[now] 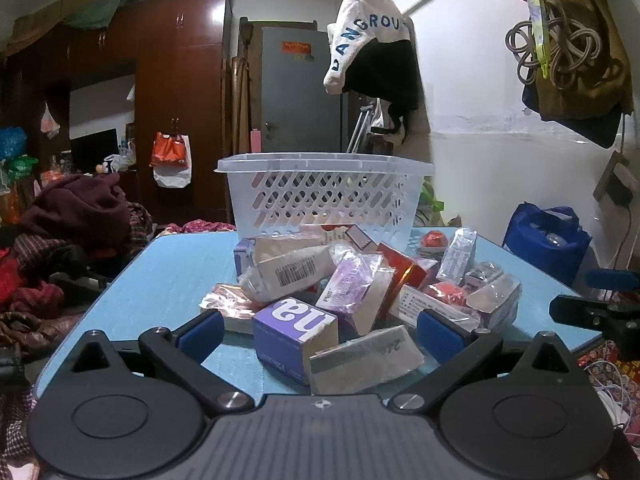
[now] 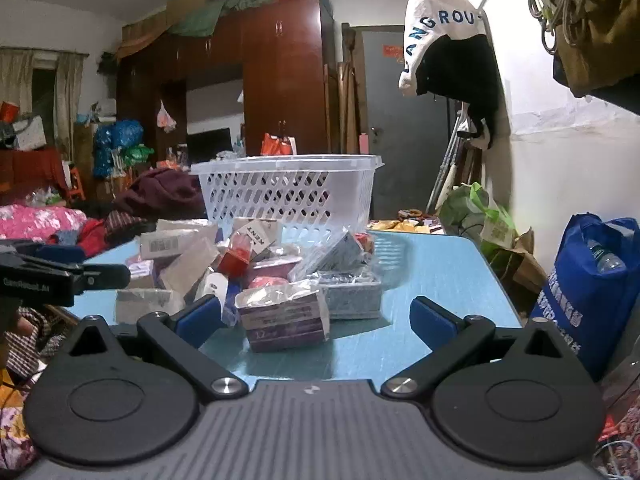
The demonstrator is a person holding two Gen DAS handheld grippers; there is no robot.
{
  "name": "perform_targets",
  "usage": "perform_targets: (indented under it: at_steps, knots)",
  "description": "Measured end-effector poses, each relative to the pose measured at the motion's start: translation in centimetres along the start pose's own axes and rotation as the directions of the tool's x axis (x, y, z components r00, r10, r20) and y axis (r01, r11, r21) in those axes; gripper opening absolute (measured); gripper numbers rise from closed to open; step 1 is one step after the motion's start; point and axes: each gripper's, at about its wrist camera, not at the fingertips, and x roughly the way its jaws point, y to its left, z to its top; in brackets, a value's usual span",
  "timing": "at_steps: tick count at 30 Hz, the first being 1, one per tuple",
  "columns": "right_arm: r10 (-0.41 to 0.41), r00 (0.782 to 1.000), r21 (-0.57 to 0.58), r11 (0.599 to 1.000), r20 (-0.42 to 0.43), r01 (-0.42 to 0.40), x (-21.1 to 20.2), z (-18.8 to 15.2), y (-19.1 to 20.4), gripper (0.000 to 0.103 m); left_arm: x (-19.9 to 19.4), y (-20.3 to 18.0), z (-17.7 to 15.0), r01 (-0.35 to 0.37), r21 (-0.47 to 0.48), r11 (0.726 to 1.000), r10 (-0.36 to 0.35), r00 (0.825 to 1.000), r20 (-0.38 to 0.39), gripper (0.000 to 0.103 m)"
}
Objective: Organize objects
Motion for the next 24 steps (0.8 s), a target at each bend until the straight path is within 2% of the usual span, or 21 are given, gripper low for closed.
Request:
perform_targets:
  at_steps: [11, 24]
  knots:
    - [0.046, 0.999, 0.007, 0.999, 0.004, -0.046, -0.15, -0.07, -0.26, 0.103, -0.18, -0.52, -0.11, 0.013, 0.007, 1.0, -0.013, 1.0, -0.002, 0.103]
    - [0.048, 0.999, 0.011, 0.999, 0.0, -0.048, -0.14, -0.22, -0.69, 0.103, -0.26, -0.65, -0.13, 0.015, 0.016, 1.0, -0.015, 1.0, -0.001, 0.103]
